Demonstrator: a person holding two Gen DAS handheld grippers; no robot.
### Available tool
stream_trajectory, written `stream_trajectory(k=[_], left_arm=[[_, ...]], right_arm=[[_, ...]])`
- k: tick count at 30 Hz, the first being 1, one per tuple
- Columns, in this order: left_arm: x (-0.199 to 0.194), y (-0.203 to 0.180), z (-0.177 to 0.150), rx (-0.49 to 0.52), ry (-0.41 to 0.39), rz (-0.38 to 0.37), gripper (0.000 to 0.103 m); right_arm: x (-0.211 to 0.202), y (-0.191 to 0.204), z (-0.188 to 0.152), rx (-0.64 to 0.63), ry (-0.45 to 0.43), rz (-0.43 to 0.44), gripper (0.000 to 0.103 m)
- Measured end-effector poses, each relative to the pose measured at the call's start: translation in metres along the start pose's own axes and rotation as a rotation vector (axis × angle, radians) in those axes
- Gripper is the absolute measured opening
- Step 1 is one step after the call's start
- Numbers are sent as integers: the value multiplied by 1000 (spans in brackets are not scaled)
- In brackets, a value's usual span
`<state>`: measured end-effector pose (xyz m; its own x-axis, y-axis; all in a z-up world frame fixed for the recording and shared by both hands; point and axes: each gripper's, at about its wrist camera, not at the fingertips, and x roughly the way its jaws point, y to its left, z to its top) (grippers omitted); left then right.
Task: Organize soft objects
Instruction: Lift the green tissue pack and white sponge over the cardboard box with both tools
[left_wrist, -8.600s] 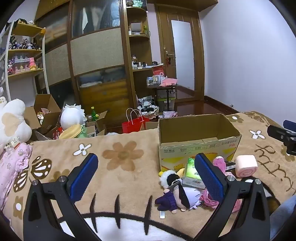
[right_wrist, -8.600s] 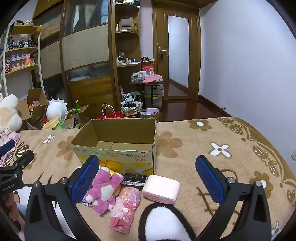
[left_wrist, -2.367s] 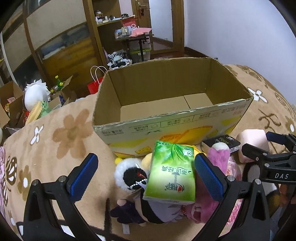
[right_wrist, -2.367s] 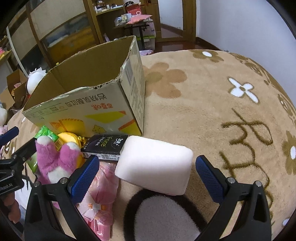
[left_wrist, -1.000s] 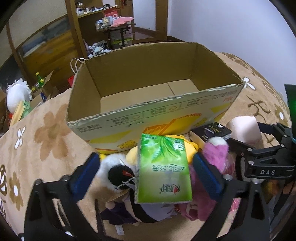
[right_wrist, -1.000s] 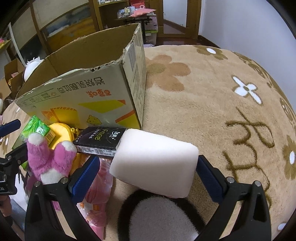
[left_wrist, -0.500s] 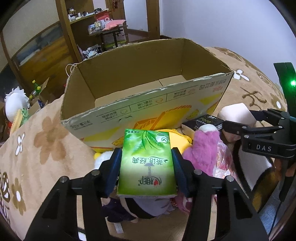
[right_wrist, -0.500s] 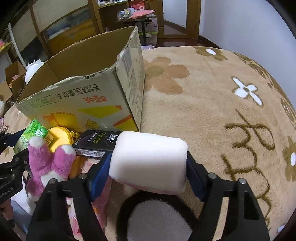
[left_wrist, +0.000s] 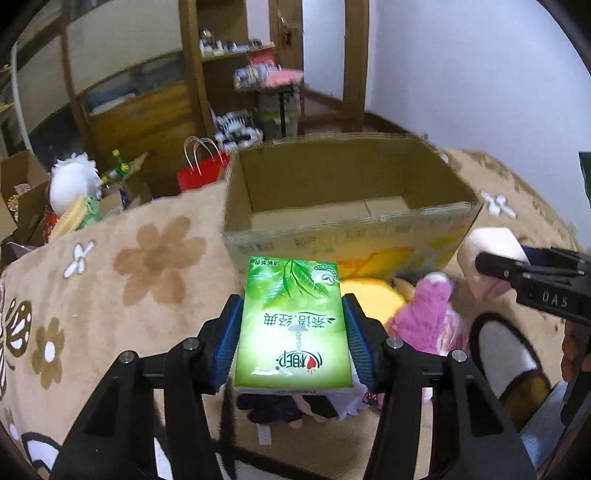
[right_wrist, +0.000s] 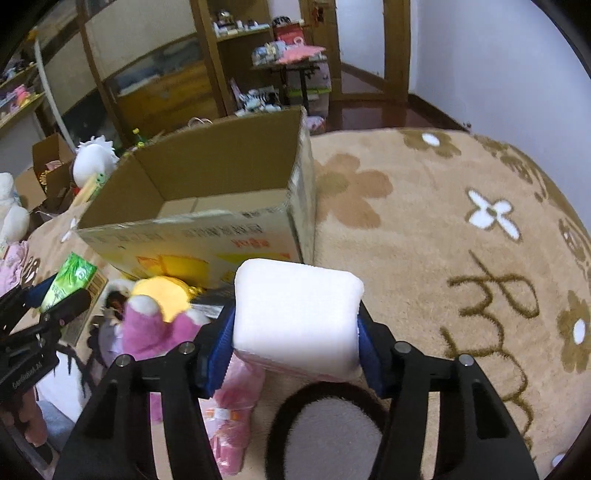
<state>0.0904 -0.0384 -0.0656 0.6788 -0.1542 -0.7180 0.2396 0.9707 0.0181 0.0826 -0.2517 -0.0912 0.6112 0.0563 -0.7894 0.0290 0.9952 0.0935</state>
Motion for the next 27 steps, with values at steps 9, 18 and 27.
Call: stream_trajectory(k=[9, 18, 27], left_arm=[[-41, 9, 24, 2, -176, 57, 52], [-45, 5, 62, 27, -273, 91, 52], [-27, 1, 81, 48, -286, 125, 52]], right_arm=[[-51, 29, 14, -71, -148, 42, 62], [-60, 48, 41, -93, -248, 69, 62], [-56, 48, 64, -132, -299, 78, 63]])
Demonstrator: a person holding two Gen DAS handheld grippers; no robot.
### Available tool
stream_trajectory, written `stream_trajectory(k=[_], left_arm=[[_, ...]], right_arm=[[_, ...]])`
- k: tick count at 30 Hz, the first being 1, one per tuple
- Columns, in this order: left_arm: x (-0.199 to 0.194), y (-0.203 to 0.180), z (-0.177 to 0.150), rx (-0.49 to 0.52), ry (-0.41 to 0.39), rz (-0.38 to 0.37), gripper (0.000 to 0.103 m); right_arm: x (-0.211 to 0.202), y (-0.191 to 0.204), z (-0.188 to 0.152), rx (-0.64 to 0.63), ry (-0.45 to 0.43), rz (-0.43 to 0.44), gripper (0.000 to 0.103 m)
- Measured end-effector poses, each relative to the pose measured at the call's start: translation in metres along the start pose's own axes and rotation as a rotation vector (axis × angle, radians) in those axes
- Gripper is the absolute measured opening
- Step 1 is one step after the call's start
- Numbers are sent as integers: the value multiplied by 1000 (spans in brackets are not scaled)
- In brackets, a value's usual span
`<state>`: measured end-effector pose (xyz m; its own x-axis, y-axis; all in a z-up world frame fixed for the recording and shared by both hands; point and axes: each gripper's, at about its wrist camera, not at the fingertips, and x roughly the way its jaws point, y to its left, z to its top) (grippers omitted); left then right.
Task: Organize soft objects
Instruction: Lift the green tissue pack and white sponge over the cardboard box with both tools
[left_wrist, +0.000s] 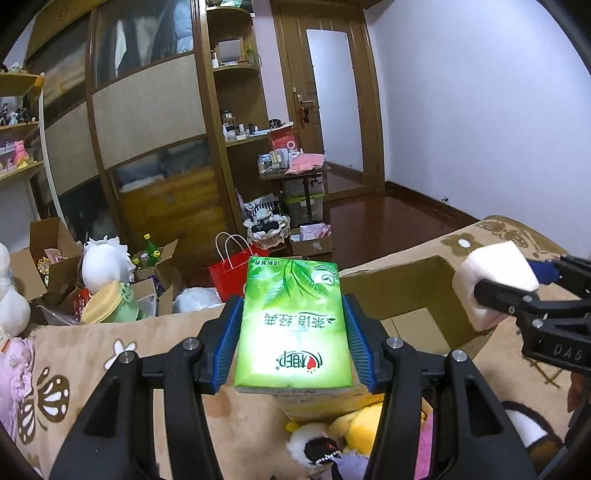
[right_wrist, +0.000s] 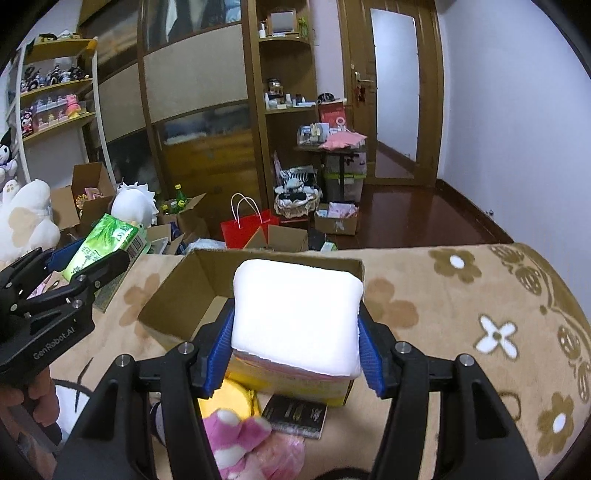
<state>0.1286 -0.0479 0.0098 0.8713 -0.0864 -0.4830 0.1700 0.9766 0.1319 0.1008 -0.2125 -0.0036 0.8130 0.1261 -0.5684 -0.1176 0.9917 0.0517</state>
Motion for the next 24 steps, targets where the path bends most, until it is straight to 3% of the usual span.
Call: stream_trajectory(k=[6, 9, 14, 24], left_arm=[[19, -3, 5, 35, 6, 6, 53], [28, 2, 5, -24, 51, -81, 53], [32, -12, -1, 45, 42, -45, 53], [56, -13, -13, 22, 110, -57, 53]], right_arm=[[12, -4, 8, -16, -13, 2, 63], [18, -2, 10, -38, -19, 11, 64], [27, 2, 9, -52, -14, 30, 65], [47, 5, 0, -53, 36, 35, 67]])
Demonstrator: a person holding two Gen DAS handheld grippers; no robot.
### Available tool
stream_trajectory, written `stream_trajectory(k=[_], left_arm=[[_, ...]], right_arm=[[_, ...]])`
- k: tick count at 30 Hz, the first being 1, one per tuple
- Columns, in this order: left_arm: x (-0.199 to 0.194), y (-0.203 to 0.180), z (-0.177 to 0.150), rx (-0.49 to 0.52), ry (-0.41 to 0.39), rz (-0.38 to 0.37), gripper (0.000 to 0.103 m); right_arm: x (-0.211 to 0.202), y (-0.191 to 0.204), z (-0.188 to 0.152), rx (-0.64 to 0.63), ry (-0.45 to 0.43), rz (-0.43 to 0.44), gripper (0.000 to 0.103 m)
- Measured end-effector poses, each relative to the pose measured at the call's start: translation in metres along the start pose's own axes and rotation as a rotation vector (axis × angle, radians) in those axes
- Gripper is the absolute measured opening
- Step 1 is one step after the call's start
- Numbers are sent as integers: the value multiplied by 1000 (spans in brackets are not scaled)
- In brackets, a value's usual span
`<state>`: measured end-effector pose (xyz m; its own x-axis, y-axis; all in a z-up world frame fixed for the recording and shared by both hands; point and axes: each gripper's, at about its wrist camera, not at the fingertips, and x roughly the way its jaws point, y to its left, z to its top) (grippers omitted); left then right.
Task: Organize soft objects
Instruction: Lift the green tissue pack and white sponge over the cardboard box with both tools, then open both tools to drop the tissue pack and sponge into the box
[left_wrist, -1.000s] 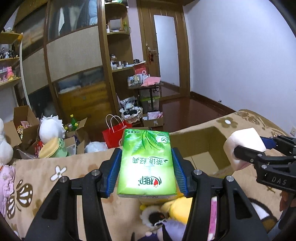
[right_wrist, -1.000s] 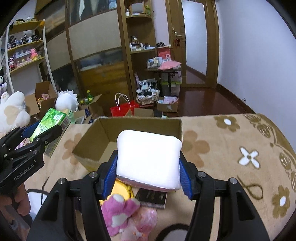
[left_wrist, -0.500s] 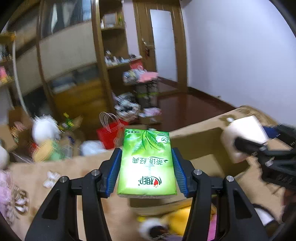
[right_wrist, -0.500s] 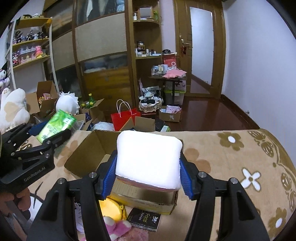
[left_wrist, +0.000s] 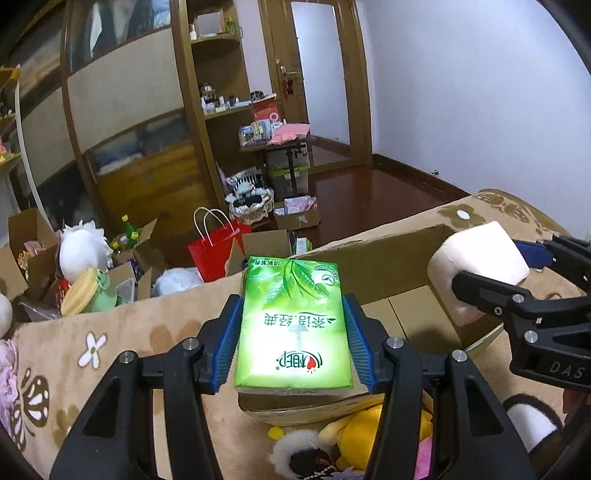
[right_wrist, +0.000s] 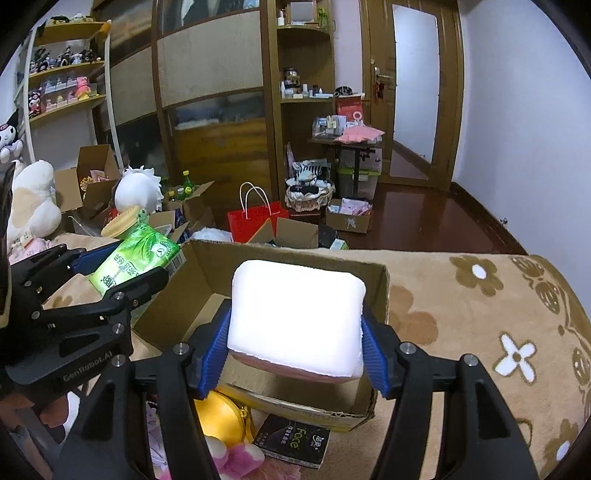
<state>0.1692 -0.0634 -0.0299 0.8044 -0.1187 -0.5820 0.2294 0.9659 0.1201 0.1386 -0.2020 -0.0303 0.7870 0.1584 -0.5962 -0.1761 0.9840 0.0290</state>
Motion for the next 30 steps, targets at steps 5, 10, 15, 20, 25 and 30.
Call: stream_trajectory(k=[5, 10, 15, 20, 25, 30], left_arm=[[8, 6, -4, -8, 18, 3, 53], [11, 9, -5, -23, 18, -2, 54], [7, 9, -4, -32, -4, -20, 74], [6, 11, -2, -39, 0, -12, 82], [2, 18, -3, -58, 11, 3, 88], [-9, 20, -7, -53, 15, 16, 90]], right_arm=[[6, -5, -4, 30, 21, 16, 69], [11, -7, -8, 40, 36, 26, 71], [15, -5, -10, 39, 52, 36, 75], [18, -4, -12, 19, 73, 23, 78], [15, -7, -12, 49, 71, 38, 90], [4, -6, -8, 68, 31, 23, 103]])
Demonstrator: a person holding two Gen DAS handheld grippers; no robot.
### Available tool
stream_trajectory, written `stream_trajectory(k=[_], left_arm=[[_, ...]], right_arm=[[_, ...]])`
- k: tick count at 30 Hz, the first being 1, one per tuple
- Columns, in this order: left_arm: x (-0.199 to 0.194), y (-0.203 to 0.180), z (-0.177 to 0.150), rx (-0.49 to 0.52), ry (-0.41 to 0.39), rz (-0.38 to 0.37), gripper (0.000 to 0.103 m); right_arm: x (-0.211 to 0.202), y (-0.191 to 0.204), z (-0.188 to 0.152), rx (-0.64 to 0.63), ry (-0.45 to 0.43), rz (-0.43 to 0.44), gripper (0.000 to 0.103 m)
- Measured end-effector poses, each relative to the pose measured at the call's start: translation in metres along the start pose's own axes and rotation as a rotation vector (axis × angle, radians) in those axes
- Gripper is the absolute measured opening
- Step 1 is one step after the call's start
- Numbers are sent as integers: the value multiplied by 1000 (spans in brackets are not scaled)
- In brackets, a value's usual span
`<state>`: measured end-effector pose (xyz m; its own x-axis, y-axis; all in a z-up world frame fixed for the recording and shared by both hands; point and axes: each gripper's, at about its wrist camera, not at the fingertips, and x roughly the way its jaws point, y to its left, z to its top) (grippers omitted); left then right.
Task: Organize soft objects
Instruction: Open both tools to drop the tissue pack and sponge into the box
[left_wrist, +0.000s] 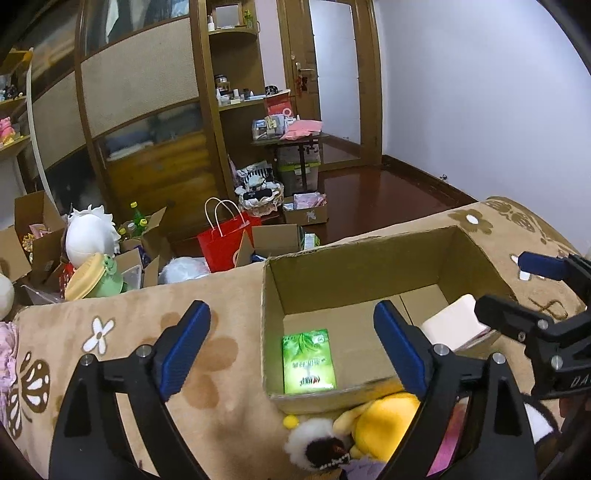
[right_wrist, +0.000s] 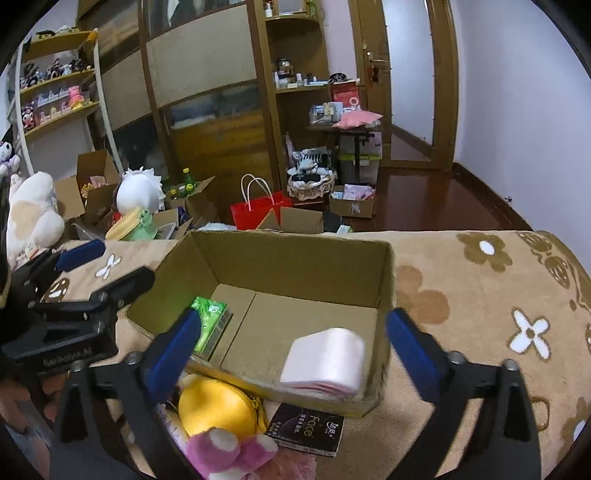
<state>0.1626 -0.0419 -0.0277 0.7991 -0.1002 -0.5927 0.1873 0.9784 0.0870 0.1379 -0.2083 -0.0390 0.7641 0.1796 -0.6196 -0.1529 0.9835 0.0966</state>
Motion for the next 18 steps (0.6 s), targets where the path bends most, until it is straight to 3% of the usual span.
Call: stream_trajectory(k=[5, 10, 18], left_arm=[[-14, -2, -9, -2, 22, -5, 99], [-29, -7, -22, 25, 44, -4, 100], [-45, 1, -36, -20, 110, -17, 100]], right_arm=[[-9, 1, -4, 33, 4, 4, 103], [-23, 4, -8, 57, -2, -1, 103], [-49, 3, -15, 109, -9, -8, 103]])
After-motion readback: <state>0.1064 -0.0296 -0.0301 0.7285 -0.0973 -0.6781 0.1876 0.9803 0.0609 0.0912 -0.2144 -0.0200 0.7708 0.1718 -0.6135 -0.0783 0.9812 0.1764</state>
